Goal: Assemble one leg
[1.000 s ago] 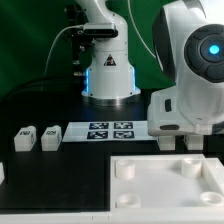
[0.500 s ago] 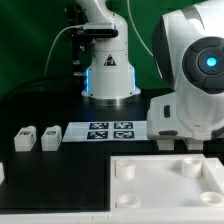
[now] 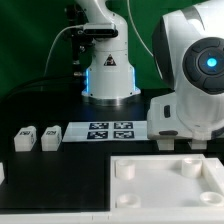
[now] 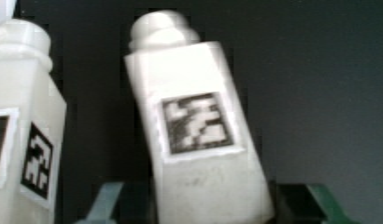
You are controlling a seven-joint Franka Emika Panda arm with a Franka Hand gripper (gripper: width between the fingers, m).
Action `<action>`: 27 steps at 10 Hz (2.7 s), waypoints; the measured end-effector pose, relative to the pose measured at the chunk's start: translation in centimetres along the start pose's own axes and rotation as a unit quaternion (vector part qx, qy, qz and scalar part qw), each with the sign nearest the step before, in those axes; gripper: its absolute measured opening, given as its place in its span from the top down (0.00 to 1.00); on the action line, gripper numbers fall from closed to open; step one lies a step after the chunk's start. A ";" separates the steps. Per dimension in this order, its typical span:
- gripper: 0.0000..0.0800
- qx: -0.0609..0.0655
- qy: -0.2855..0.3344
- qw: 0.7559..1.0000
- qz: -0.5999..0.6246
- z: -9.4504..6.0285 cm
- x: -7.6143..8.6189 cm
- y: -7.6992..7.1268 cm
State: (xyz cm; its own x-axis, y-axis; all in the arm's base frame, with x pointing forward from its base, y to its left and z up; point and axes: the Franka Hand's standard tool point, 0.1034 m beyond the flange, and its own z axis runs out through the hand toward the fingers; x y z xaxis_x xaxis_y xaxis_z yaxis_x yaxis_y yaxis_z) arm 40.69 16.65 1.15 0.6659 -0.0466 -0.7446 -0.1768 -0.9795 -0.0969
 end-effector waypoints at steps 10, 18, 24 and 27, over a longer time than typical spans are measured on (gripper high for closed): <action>0.63 0.001 0.002 1.000 -0.001 -0.3 0.1 0.0; 0.63 0.016 0.349 0.937 -0.026 -14.4 -5.1 0.0; 0.63 0.028 0.590 0.805 -0.065 -24.7 -2.5 0.5; 0.63 0.030 0.600 0.796 -0.072 -24.6 -2.1 0.0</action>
Offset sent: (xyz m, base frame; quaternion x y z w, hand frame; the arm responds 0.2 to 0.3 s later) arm 0.0000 0.0000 0.0000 0.0000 0.0000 0.0000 1.0000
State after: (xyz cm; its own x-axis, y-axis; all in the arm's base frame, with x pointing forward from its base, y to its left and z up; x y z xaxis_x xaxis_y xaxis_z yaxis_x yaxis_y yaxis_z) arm 57.12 11.95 19.00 0.8886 -0.1241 0.4417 -0.0461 -0.9820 -0.1832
